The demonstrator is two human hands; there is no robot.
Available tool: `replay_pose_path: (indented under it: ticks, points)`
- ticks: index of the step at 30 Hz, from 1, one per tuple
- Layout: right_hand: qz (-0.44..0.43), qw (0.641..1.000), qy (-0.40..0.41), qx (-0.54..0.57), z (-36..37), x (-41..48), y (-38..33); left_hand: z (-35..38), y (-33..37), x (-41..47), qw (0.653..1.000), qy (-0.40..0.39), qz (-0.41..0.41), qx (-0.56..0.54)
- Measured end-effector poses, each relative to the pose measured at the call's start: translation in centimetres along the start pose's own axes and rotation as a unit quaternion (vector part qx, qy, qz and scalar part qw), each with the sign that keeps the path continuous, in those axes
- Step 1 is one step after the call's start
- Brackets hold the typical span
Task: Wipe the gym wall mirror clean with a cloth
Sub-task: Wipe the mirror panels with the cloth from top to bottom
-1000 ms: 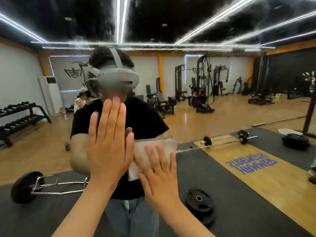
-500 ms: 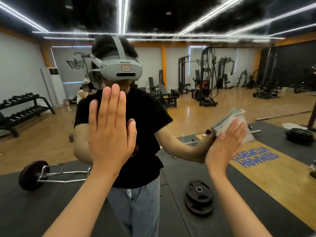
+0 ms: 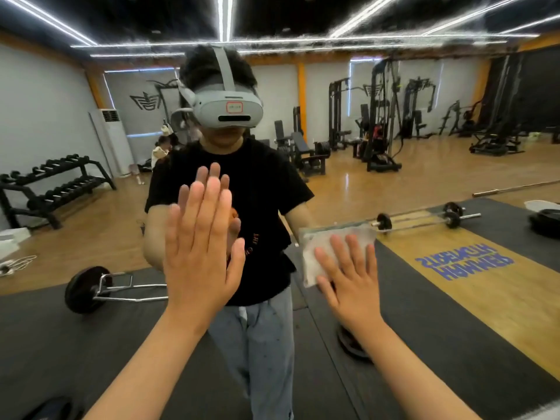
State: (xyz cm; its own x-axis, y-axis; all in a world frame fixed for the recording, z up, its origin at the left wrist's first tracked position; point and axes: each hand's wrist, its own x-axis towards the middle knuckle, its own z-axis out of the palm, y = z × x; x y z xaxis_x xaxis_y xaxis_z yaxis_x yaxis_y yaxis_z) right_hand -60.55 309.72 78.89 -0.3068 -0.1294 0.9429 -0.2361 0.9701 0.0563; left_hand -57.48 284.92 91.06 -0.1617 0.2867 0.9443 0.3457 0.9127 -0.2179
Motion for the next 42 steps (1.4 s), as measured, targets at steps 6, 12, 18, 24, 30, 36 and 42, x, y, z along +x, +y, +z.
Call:
replay_pose_path:
  ticks: [6, 12, 18, 24, 30, 36, 42]
  points:
    - [0.152, 0.988, -0.033, 0.011, -2.1, -2.3, 10.0, 2.7, -0.1, -6.1, 0.997, -0.045, 0.046, 0.042]
    - [0.240, 0.969, -0.007, 0.066, -0.5, -1.1, 4.1, 4.0, -0.2, -6.7, 0.996, -0.034, 0.051, 0.070]
    - [0.038, 0.994, -0.057, 0.085, 1.3, -1.4, -10.4, 3.9, -0.5, -6.9, 0.997, -0.038, 0.047, 0.044]
    - [-0.078, 0.995, -0.048, 0.043, 2.1, -2.1, -10.9, 3.9, -0.8, -7.1, 0.998, -0.026, 0.053, 0.030]
    - [-0.057, 0.998, -0.010, 0.039, 1.5, -2.3, -4.1, 3.9, -0.7, -7.1, 0.997, -0.030, 0.047, 0.052]
    - [-0.015, 1.000, 0.017, -0.003, 0.4, -3.4, 6.9, 4.1, -0.5, -7.0, 0.996, -0.014, 0.051, 0.077]
    - [0.134, 0.990, 0.026, 0.022, 0.0, -3.8, 9.7, 4.0, -0.3, -6.5, 0.995, -0.029, 0.043, 0.084]
